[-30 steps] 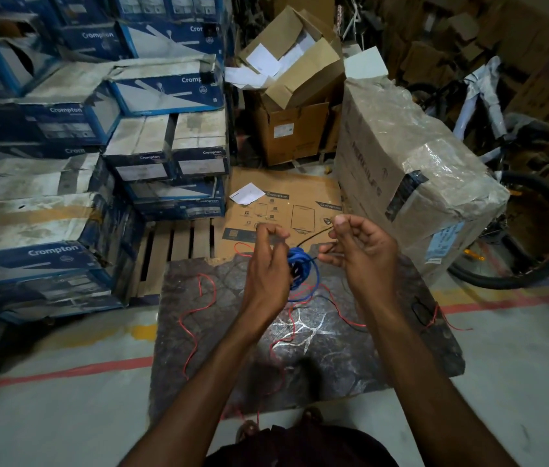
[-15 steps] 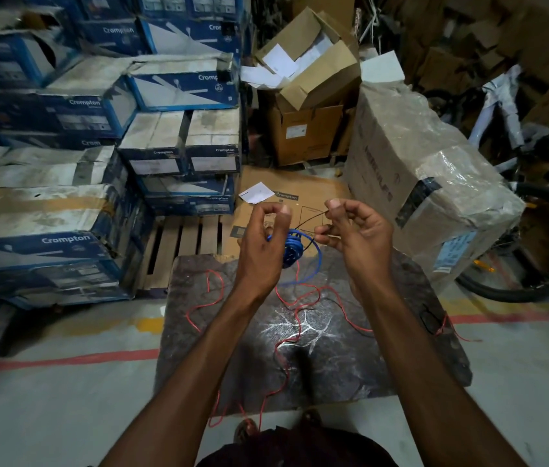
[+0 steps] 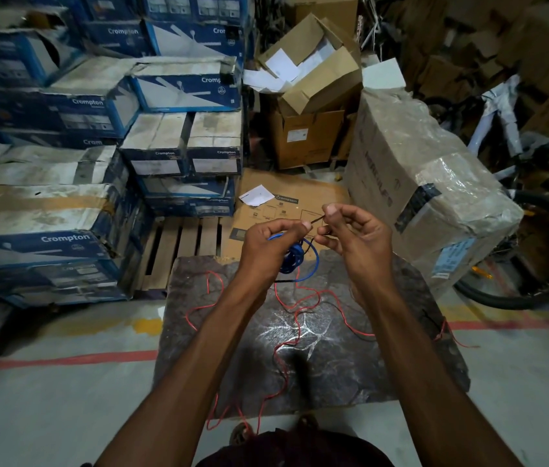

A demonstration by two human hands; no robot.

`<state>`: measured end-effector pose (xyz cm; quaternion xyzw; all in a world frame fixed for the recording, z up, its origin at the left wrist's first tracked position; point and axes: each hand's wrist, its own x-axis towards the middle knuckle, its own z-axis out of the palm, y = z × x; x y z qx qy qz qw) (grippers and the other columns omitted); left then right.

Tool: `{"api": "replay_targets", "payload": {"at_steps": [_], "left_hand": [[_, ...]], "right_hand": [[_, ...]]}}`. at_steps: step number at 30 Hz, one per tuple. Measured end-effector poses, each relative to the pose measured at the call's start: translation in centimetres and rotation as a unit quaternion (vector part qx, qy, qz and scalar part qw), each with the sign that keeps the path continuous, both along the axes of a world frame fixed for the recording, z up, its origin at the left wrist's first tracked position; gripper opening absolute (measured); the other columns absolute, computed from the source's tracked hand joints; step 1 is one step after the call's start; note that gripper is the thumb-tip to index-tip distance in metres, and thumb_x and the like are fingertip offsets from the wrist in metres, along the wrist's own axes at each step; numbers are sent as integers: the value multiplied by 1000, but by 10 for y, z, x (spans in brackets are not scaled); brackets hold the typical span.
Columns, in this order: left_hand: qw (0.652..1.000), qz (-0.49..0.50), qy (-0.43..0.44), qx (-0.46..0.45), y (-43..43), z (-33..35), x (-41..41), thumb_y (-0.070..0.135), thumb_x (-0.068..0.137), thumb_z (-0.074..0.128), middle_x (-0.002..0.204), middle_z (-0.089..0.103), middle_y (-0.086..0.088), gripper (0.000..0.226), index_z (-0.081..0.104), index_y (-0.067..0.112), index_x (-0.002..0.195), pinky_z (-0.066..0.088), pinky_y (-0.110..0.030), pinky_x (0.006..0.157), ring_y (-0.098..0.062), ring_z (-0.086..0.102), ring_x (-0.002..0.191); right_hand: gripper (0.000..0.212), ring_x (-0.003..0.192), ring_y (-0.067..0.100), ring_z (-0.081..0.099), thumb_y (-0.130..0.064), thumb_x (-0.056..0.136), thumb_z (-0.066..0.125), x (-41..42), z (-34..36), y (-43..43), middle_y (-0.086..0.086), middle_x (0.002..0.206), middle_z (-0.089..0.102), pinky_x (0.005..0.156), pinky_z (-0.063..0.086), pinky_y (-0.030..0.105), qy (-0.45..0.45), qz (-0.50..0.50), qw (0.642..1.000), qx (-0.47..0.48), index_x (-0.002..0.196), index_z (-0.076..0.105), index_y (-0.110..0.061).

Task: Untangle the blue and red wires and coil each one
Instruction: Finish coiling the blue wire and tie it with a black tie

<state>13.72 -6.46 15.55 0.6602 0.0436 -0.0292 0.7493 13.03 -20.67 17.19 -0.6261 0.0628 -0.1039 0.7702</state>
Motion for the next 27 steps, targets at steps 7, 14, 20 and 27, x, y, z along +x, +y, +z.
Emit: {"api": "replay_targets", "payload": {"at_steps": [7,14,20,27], "left_hand": [[999,14,24,-18,0,2,-1,26,87,74,75,67,-5,21,76,5,90,44,-24,65,-12,57,68],[1000,11,12,-7,2,7,-3,25,86,74,82,72,-5,17,78,9,91,46,-18,64,-10,60,70],[1000,-5,-17,16,0,12,-3,17,87,73,87,77,-1,10,78,9,86,49,-17,72,-8,66,79],[1000,-8,-21,22,0,18,-3,13,89,70,79,75,7,12,78,13,80,47,-11,63,-2,63,71]], "right_hand": [[18,81,12,72,-5,100,63,0,-3,-9,0,91,76,79,60,23,-10,53,999,-8,115,72,-7],[21,83,13,73,-3,97,65,-2,0,-15,1,92,78,74,59,22,-20,44,999,24,116,69,-12],[16,75,11,72,1,93,68,-3,5,-18,1,86,79,68,59,22,-54,20,998,21,102,73,-12],[20,72,8,71,6,92,68,-4,5,-20,-3,81,79,66,60,21,-79,11,997,-25,101,74,-11]]}}
